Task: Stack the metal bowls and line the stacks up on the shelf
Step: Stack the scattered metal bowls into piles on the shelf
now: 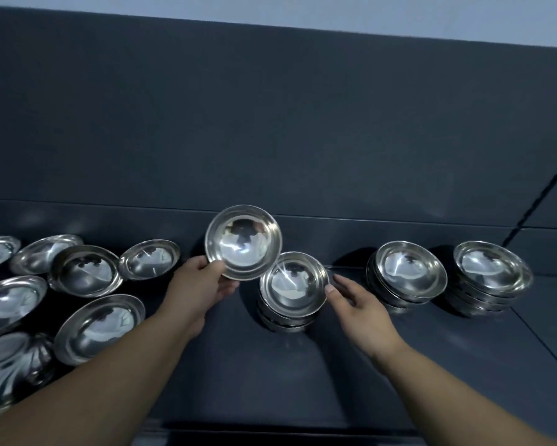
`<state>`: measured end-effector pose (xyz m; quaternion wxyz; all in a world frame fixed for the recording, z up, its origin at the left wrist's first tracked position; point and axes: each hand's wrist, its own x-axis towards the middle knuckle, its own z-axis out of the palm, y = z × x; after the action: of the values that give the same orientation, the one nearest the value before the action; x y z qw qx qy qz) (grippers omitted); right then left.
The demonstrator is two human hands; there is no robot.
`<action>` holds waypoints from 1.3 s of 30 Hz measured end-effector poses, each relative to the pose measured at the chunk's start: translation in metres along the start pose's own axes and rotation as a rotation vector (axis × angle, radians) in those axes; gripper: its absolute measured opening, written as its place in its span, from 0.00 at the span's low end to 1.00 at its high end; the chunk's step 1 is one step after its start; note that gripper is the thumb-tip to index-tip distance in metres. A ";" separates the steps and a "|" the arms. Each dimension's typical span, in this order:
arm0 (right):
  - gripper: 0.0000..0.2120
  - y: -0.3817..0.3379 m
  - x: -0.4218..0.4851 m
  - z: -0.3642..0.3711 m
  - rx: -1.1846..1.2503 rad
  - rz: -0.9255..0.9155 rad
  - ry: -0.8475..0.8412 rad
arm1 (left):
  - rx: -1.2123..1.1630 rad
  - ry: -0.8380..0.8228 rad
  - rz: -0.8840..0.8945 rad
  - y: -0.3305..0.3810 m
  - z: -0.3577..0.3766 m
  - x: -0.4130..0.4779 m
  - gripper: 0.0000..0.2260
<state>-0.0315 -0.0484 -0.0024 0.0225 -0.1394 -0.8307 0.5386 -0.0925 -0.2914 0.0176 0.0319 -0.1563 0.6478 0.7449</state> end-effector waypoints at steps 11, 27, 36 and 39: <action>0.22 -0.001 -0.005 -0.015 0.018 -0.061 -0.045 | 0.292 -0.107 -0.067 0.003 0.038 -0.030 0.10; 0.35 0.027 -0.006 -0.008 0.000 -0.108 -0.306 | 0.323 -0.093 -0.074 -0.033 0.045 -0.040 0.14; 0.38 0.039 0.011 -0.029 -0.001 -0.123 -0.273 | 0.193 -0.131 -0.039 -0.043 0.085 -0.042 0.14; 0.41 0.042 0.014 -0.035 -0.066 -0.129 -0.254 | 0.156 -0.147 -0.014 -0.045 0.101 -0.042 0.14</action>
<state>-0.0300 0.0025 -0.0273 -0.0529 -0.0172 -0.8513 0.5218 -0.0603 -0.1793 -0.0024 0.0964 -0.1028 0.6986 0.7015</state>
